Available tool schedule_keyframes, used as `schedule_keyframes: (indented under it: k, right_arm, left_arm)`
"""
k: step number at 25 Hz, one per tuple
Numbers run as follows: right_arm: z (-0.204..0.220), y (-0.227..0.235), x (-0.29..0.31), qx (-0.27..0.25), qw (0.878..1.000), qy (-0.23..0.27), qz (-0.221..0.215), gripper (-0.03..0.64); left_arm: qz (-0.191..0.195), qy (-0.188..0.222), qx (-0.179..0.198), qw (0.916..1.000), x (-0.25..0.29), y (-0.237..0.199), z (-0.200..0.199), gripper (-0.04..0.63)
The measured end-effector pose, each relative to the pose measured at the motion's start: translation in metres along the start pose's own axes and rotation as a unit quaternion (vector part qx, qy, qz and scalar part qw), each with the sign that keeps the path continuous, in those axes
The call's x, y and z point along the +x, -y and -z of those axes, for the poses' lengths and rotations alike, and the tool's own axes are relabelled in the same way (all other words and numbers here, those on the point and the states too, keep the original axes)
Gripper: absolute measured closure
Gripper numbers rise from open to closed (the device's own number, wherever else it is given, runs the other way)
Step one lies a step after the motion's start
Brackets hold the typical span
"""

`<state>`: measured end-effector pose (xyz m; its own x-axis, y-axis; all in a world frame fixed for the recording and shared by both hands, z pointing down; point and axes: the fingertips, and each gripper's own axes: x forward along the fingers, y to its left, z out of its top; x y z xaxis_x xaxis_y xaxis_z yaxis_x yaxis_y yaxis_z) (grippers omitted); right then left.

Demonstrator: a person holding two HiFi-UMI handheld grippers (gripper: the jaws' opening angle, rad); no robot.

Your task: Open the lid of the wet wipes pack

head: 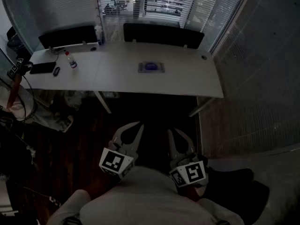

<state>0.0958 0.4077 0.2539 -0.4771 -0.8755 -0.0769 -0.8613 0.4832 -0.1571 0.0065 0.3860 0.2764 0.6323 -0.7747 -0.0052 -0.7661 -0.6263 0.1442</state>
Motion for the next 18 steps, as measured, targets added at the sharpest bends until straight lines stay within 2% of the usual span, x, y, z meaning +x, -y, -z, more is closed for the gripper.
schedule_keyframes:
  k: [3,8,18]
  right_arm:
    - [0.000,0.006,-0.004,0.001,1.000,-0.001,-0.002,0.617]
    - [-0.002,0.014,-0.008,0.040,0.999,0.011,-0.018,0.617]
    - [0.000,0.041,-0.011,0.042,0.999,0.011,-0.016,0.617]
  left_arm:
    - [-0.001,-0.004,-0.015,0.9999,0.004,0.006,0.009,0.594]
    - [-0.014,-0.007,-0.016,0.9998,0.009,0.009,0.010,0.592]
    - [-0.011,-0.025,-0.007,0.9996,0.034,0.015,0.016,0.592]
